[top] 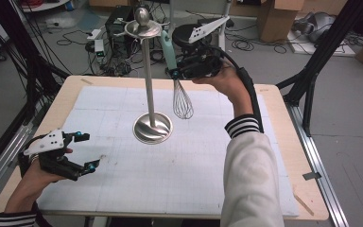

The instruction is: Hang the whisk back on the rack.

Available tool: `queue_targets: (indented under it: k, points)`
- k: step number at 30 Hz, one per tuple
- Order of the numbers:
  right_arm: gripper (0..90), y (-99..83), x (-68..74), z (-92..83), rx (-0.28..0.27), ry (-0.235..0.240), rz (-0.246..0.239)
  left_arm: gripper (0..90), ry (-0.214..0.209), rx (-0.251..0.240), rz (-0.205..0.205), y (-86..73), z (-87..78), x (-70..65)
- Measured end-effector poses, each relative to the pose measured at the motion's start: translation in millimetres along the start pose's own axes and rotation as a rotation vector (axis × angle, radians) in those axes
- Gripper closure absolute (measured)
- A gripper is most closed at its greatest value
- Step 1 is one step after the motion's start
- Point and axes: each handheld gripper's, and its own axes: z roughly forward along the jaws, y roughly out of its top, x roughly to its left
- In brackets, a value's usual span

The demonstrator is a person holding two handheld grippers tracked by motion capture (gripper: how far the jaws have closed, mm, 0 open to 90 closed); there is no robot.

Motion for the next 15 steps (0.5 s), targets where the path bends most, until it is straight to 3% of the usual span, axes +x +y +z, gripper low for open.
queue_targets:
  k: [11, 15]
  points:
    - [67.8, 1.4, 2.6, 4.9, 0.01, -0.028, -0.02, 1.7, 0.001, -0.002, -0.001, 0.1, -0.5, 0.2]
    - [60.8, 0.9, 4.4, 5.0, 0.022, -0.059, -0.023, 1.7, 0.003, -0.002, 0.001, -0.3, -1.1, -0.6]
